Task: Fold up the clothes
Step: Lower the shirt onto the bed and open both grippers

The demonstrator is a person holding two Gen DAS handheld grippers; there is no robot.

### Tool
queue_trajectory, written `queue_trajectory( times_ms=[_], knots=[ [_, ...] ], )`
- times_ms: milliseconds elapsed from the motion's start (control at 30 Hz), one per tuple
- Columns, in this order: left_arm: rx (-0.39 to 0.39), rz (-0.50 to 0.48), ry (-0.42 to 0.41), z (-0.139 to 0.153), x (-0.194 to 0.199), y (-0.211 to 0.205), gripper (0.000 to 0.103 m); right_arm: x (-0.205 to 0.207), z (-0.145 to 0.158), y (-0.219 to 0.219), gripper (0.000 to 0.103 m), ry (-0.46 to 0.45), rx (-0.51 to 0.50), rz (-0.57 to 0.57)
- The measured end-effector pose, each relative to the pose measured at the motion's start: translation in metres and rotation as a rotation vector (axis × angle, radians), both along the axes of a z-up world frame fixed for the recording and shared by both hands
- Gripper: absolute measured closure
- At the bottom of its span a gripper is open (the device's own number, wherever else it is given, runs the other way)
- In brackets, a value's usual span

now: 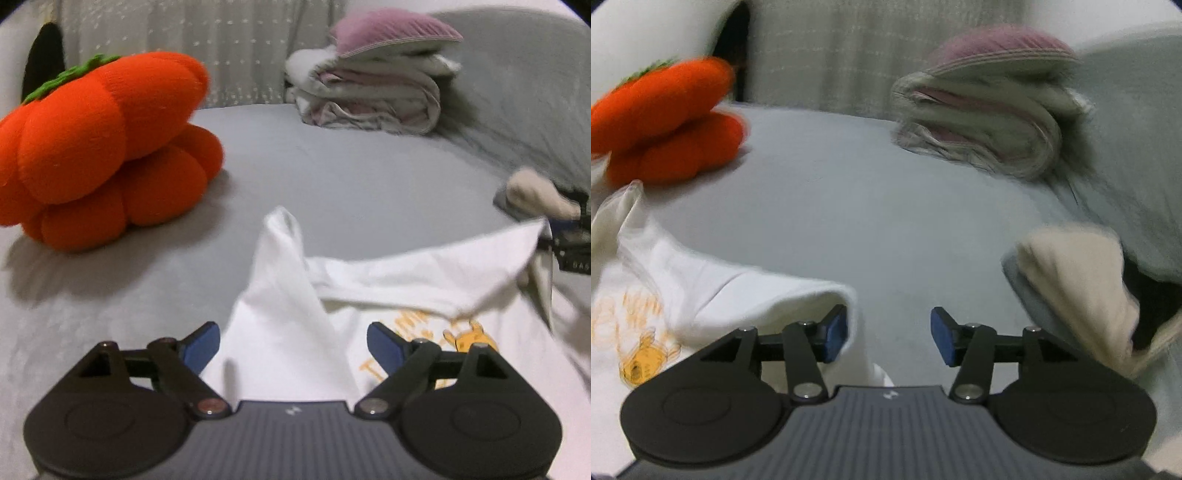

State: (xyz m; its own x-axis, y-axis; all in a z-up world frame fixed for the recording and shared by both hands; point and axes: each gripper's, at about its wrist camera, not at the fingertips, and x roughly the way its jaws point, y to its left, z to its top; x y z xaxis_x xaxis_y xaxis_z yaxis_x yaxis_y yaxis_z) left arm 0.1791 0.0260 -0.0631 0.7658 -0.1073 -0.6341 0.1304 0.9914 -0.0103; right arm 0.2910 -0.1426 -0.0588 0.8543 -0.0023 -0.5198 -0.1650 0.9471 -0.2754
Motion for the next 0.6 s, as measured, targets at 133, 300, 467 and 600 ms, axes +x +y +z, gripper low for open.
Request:
queue_trajectory(
  times_ms=[133, 300, 467, 600],
  knots=[
    [0.108, -0.003, -0.024, -0.01, 0.003, -0.02, 0.017, -0.021, -0.009, 0.042, 0.047, -0.082, -0.192, 0.168],
    [0.138, 0.042, 0.029, -0.021, 0.014, -0.007, 0.089, -0.039, -0.048, 0.1, 0.048, -0.098, -0.497, 0.389],
    [0.114, 0.039, -0.011, -0.006, 0.016, 0.013, 0.097, -0.027, -0.061, 0.105, 0.091, -0.058, -0.502, 0.402],
    [0.069, 0.066, -0.046, 0.01, 0.021, 0.035, 0.099, -0.013, -0.04, 0.089, 0.095, -0.076, -0.351, 0.329]
  ],
)
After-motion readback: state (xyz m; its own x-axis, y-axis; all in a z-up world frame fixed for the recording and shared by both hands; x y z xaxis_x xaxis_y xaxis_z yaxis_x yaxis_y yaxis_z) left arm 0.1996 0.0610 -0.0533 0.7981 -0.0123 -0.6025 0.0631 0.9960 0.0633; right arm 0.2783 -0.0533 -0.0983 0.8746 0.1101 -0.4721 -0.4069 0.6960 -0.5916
